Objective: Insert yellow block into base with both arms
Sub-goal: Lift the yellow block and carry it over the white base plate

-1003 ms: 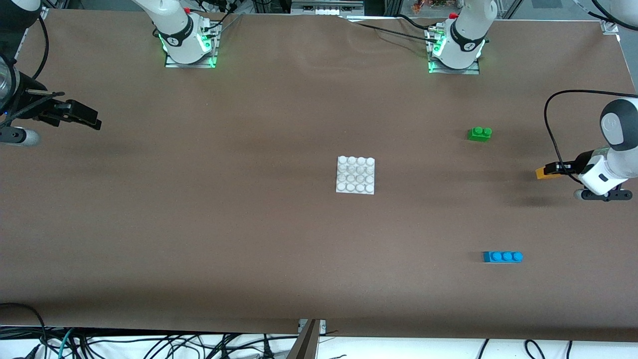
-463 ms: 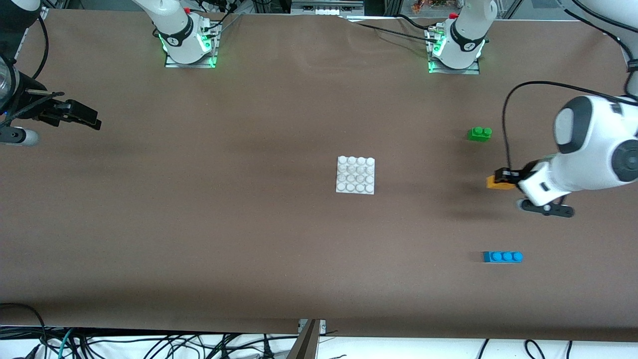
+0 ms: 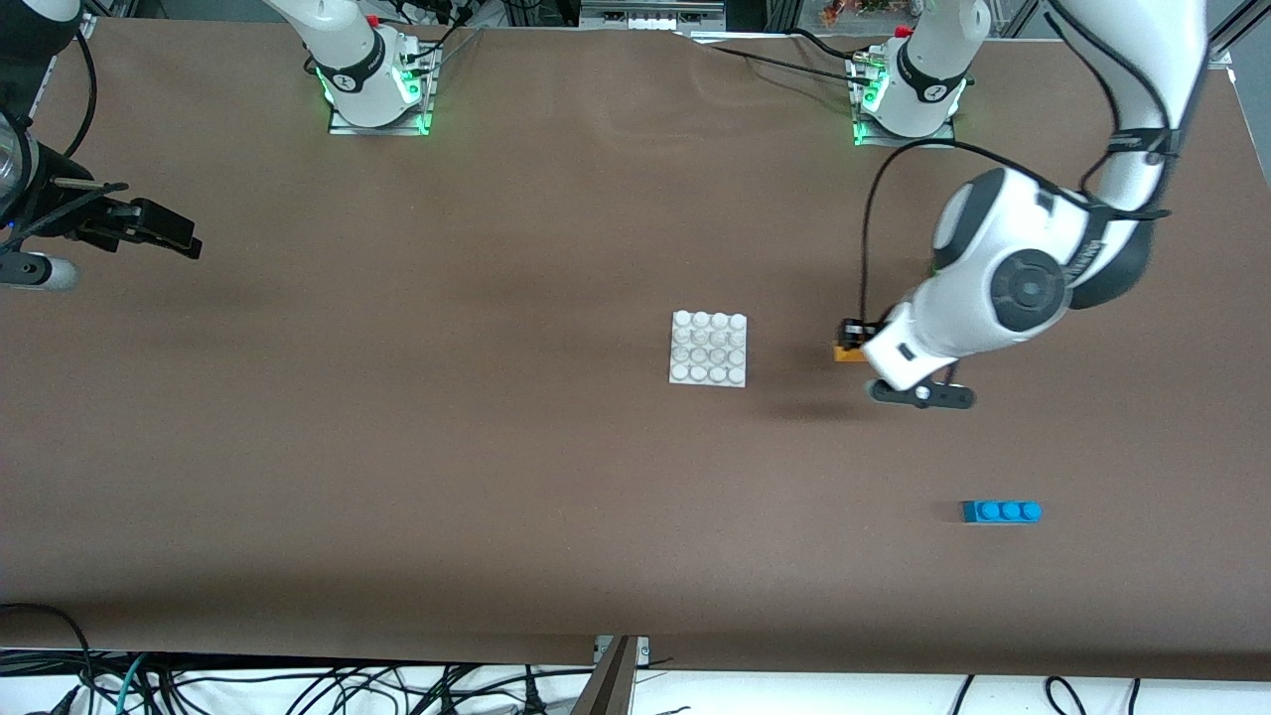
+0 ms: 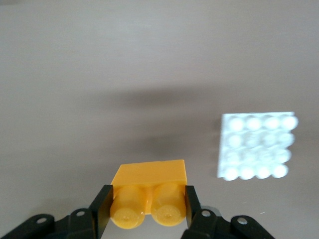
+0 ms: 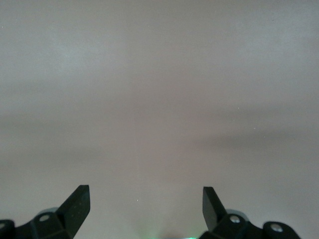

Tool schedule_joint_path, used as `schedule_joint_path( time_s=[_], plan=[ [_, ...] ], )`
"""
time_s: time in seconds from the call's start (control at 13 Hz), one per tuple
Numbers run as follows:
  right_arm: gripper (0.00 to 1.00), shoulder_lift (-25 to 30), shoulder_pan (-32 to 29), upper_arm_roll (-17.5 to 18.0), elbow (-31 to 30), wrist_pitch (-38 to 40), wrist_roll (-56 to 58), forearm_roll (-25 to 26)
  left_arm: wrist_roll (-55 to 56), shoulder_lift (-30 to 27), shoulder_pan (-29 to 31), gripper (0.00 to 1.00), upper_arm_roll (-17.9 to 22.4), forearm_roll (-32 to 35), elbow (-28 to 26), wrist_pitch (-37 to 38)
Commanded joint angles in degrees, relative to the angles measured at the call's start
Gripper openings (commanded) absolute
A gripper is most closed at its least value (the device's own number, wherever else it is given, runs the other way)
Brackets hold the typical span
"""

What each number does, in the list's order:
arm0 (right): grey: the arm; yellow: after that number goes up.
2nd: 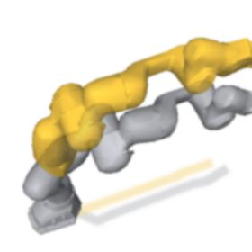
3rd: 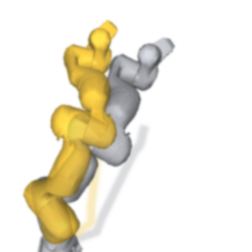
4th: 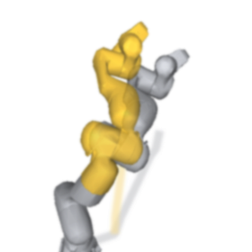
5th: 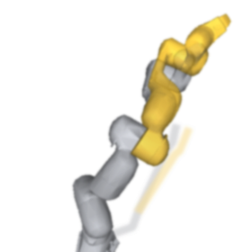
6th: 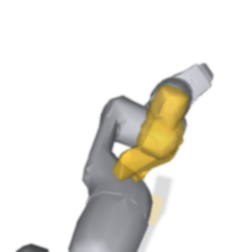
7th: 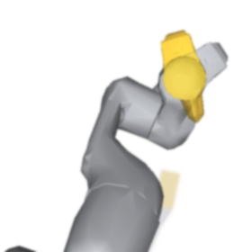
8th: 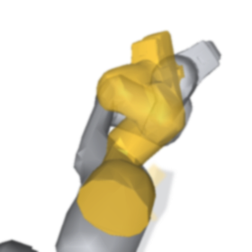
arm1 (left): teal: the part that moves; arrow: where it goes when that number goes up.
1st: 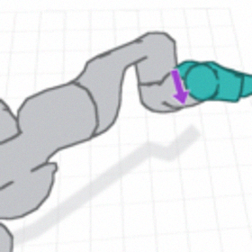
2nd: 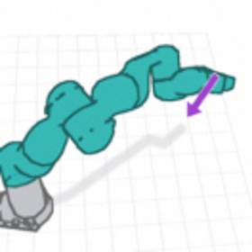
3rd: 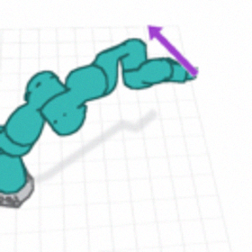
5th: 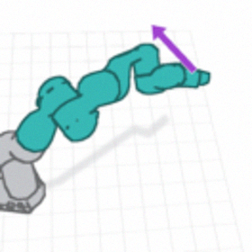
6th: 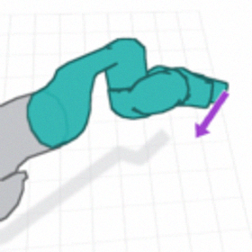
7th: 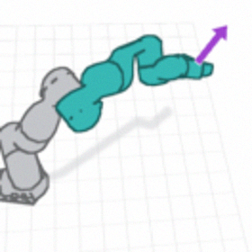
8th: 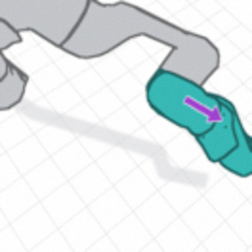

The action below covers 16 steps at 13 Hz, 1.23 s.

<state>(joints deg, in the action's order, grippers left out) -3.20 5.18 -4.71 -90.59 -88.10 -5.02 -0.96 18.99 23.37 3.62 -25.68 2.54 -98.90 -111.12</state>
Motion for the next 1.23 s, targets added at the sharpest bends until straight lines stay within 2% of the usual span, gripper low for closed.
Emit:
schedule_joint_path(
  time_s=[0.0,0.39,0.77,1.0,1.16],
  plan=[
    [1.00,-0.2,-0.4,0.4,1.5,1.4,-0.1,-0.1,5.3,1.9,-4.7,0.22,0.1,-0.7,1.1,-3.0],
    [1.00,-0.3,-0.4,0.4,1.5,1.4,-0.1,-0.1,14.6,6.3,-12.7,0.20,0.1,-0.3,1.1,-12.1],
    [1.00,-0.2,-0.4,0.4,1.5,1.4,-0.2,-0.2,14.8,10.2,-15.6,0.19,0.2,0.1,2.0,-14.6],
    [1.00,-0.2,-0.4,0.4,1.5,1.3,-0.2,-0.2,15.1,10.9,-15.8,0.19,0.2,5.5,1.5,-15.5],
    [1.00,-0.3,-0.4,0.4,1.5,1.3,-0.2,-0.1,16.2,12.0,-15.8,0.19,0.2,5.7,1.4,-15.8]
  ],
)
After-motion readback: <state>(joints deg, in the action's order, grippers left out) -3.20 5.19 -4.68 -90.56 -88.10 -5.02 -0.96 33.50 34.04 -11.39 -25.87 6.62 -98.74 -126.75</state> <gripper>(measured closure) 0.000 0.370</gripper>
